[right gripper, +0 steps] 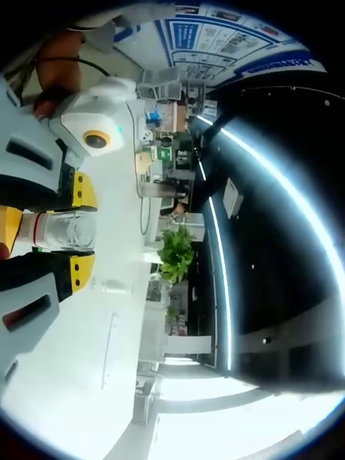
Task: Clamp pump bottle remove cover press pump head put on cover
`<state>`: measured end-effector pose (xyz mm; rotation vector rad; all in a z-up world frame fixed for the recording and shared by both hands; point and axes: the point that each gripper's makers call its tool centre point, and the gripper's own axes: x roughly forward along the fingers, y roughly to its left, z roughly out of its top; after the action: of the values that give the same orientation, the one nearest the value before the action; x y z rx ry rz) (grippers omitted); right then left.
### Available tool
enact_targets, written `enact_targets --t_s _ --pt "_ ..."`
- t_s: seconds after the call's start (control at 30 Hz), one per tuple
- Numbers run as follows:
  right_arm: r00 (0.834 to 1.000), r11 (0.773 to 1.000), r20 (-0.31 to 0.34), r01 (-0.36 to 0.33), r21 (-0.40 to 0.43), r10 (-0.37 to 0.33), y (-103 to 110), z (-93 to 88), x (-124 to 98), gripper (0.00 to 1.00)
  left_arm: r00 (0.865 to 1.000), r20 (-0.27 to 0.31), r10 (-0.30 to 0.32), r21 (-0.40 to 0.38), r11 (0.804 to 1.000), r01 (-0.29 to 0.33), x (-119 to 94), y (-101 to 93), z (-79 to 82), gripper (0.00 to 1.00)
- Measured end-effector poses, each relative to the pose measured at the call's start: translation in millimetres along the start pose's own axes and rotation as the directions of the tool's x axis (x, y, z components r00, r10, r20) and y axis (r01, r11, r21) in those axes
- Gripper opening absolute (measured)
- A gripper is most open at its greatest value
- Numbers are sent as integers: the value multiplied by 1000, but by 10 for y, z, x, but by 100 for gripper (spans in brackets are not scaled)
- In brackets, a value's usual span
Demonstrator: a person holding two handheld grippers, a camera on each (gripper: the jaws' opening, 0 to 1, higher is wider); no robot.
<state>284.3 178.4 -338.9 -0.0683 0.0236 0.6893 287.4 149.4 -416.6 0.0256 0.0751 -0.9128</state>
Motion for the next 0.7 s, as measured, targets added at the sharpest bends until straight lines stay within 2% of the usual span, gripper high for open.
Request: enact_targets --t_s 0.7 --pt "997 1000 76 -16 26 14 17 219 -83 16 1000 2 2 -3 1000 -2 -7 -1 7 14"
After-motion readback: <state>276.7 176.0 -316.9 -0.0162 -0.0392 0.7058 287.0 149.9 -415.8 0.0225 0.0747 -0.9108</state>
